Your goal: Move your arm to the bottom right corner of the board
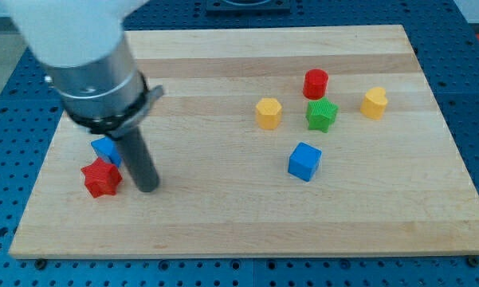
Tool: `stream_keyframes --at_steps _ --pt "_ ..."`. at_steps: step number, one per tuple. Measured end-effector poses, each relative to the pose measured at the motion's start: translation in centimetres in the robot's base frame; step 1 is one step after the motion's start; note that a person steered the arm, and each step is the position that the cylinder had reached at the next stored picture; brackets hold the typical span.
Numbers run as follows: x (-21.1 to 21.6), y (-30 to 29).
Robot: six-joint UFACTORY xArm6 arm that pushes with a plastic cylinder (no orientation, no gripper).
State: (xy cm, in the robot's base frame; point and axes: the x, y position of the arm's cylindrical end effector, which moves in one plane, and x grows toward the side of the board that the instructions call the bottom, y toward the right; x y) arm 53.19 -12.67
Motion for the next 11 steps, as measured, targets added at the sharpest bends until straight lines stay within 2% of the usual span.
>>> stream_keyframes --at_steps 2,3,5,6,9,11 --pt "1.9 13.6" --pt "6.5 18.8" --pt "6.8 32.2" --pt "6.8 36.6" --pt "6.8 37.8" --pt "6.6 40.5"
